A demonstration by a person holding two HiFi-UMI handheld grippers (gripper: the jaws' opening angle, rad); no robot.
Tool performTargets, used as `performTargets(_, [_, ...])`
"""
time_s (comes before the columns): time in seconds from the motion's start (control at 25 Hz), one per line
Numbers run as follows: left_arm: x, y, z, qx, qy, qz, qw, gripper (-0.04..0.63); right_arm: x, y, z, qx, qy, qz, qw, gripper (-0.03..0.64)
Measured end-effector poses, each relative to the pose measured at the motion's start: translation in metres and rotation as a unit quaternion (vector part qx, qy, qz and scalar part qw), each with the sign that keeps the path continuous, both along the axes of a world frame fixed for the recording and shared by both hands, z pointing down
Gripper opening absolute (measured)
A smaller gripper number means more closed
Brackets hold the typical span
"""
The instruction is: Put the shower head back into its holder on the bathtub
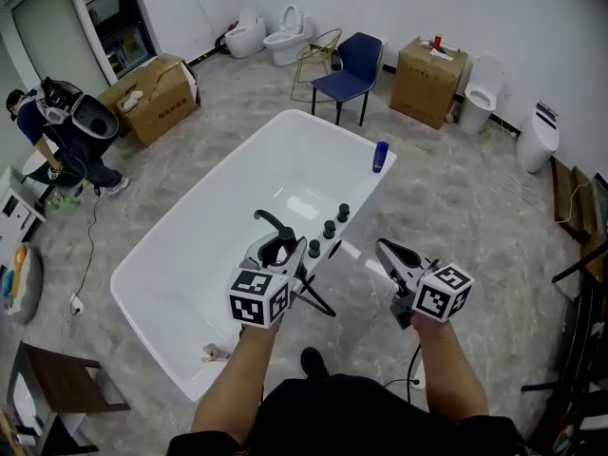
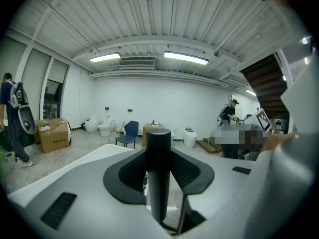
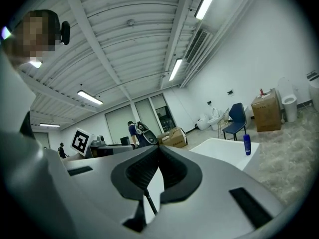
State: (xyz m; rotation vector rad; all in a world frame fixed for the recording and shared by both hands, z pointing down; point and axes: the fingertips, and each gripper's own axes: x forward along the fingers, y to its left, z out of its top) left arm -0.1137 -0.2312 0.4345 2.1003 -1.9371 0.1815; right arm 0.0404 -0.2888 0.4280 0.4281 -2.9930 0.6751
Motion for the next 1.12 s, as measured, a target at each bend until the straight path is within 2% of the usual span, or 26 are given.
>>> performTargets(0.28, [-0.061,-0.012,-0.026,0.026,-0.011,-0.027,0.9992,0.152,-0.071,-0.019,-0.011,0.010,0.001,-0.046,0.999,0.017])
performTargets(0.6, [-0.098,-0.006,-0.033,0.026,0.003,-0.082,0.9963,0.152,-0.133,-0.036,-0.017,0.013,0.010,-0.130,0.991,0.017])
performTargets(0.76, [-0.105,0.001,-0.043,0.028,0.007,-0.107,0.9939,0.152,-0.153,-0.038,-0.021,0.014,0.012,-0.170,0.985,0.017])
performTargets(0.92, [-0.110,0.011,-0.055,0.026,-0.014,-0.136,0.9902,0.152,-0.165,-0.041,-0.020,0.005,0.005,-0.196,0.981,0.017])
performTargets(1.12, [-0.127,0.035,-0.060,0.014,-0.025,-0.190,0.9814,0.152,-0.179,-0.031,-0.009,-0.019,-0.005,-0.230,0.973,0.017])
